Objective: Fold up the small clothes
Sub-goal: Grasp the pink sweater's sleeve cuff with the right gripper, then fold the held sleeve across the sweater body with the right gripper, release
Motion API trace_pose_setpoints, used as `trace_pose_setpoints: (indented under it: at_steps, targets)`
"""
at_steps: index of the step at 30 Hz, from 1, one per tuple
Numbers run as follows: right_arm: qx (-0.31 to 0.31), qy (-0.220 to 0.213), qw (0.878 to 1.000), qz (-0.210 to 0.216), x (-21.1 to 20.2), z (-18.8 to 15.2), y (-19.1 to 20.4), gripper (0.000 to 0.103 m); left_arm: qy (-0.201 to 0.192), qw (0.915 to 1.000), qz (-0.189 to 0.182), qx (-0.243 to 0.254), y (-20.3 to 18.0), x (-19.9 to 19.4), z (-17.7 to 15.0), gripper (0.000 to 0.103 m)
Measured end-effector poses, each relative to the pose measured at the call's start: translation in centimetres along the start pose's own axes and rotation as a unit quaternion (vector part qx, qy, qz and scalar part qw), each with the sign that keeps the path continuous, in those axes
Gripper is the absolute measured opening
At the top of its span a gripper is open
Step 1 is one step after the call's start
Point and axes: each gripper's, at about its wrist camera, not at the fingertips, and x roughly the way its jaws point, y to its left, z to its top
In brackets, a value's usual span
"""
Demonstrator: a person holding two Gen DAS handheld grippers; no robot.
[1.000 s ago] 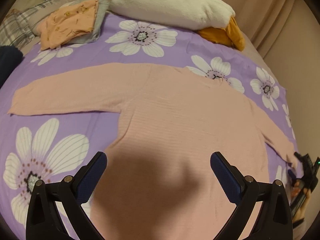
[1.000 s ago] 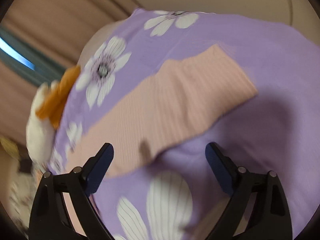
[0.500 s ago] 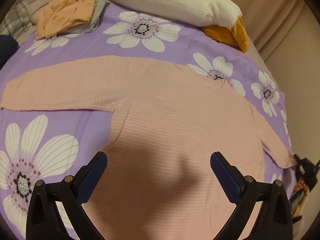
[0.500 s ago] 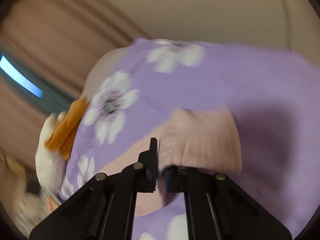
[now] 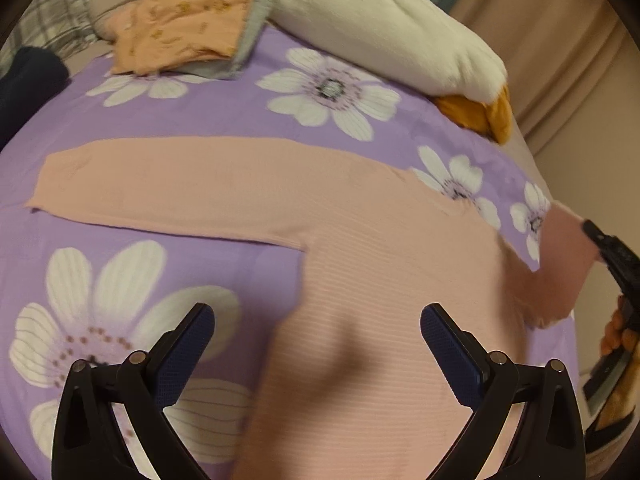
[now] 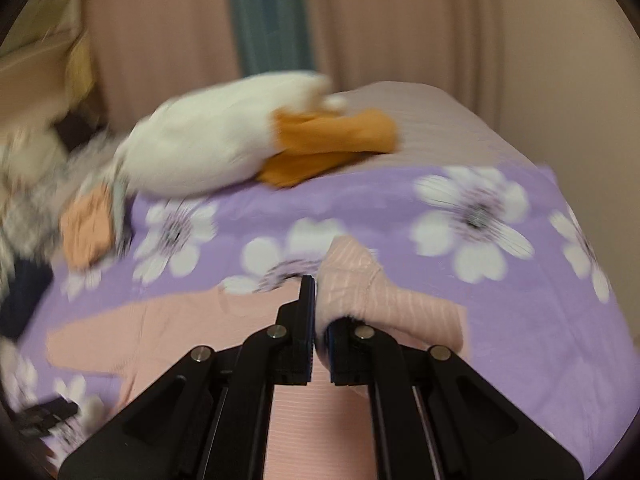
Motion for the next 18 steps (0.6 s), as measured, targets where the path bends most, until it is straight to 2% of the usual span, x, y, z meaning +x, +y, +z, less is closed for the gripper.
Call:
trace_pose_setpoints:
  at_steps: [4,7,9,11,13,16,18]
  targets:
    - [-0.087,0.032,0.996,-0.009,4.2,-2.7,6.7,0.006,-0.007,0.9998,0.015,-0.009,2.3,-0.2,0.6,0.102]
    - [-0.162,0.07,0.984,-0.017,7.3,-6.1,11.1,0.006,-0.007,0.9997,0.017,-0.017,3.3,-0.1,1.0,0.102]
    - [-0.191,0.083,0.978,-0.016,8.3,-7.7,12.8,0.006,-0.006,0.9996,0.016,-0.021,3.8,0.0,1.1,0.102]
    - [-0.209,0.096,0.973,-0.011,9.1,-8.9,14.1,0.014,-0.006,0.9996,0.015,-0.023,4.0,0.1,1.2,0.102]
    - [-0.21,0.104,0.972,0.015,9.2,-9.4,14.5,0.039,-0.006,0.9996,0.011,-0.025,3.9,0.4,1.3,0.102]
    - [-0.18,0.1,0.976,0.077,7.6,-9.0,13.3,0.05,-0.003,0.9997,-0.006,-0.024,3.4,0.8,1.5,0.102]
    - [-0.138,0.1,0.976,0.133,5.6,-8.2,10.8,0.057,0.007,0.9995,-0.023,-0.021,2.5,1.5,1.8,0.102]
